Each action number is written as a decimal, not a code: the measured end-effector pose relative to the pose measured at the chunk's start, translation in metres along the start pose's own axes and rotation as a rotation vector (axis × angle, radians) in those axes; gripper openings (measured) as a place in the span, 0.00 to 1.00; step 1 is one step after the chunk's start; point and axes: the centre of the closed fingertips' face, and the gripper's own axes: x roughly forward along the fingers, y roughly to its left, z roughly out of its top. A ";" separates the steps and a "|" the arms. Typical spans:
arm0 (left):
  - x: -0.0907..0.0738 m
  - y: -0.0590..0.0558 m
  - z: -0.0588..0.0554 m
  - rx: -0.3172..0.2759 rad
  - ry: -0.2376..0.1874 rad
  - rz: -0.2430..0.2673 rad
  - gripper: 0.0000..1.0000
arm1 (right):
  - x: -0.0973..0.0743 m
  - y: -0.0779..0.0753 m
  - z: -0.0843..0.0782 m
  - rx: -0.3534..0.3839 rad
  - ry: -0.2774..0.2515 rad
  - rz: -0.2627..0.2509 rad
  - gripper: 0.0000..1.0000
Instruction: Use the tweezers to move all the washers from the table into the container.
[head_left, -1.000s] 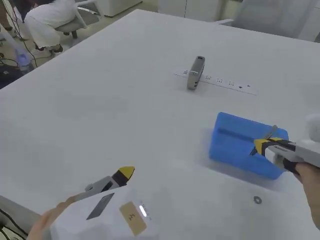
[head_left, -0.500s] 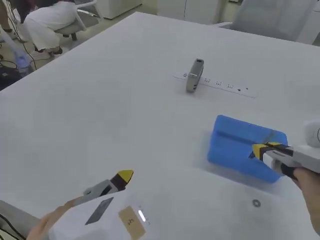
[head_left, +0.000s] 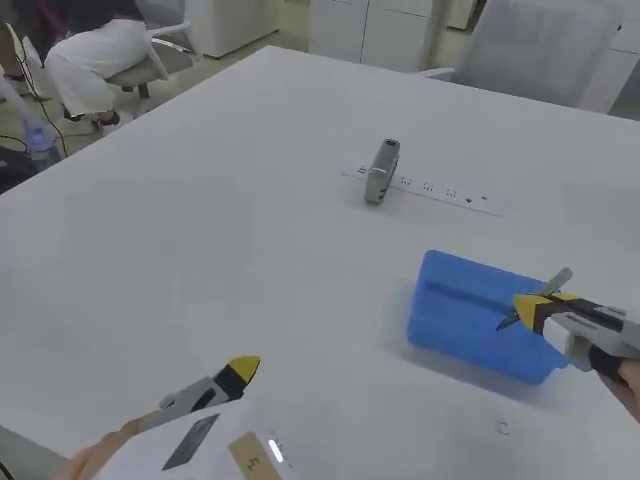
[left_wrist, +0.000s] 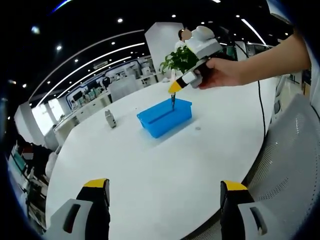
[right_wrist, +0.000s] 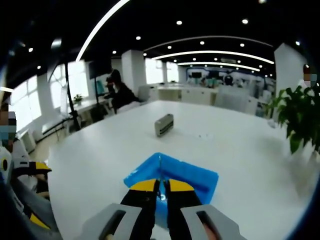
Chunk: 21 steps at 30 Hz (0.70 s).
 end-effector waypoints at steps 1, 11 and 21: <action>0.000 0.000 0.000 0.000 -0.001 0.000 0.94 | -0.007 0.002 0.001 0.004 -0.008 0.002 0.03; 0.000 0.000 0.002 0.001 -0.008 -0.002 0.94 | -0.035 0.021 -0.012 0.020 -0.010 -0.003 0.03; -0.001 0.000 0.002 0.006 -0.009 -0.001 0.94 | -0.028 0.026 -0.066 -0.010 0.120 -0.010 0.03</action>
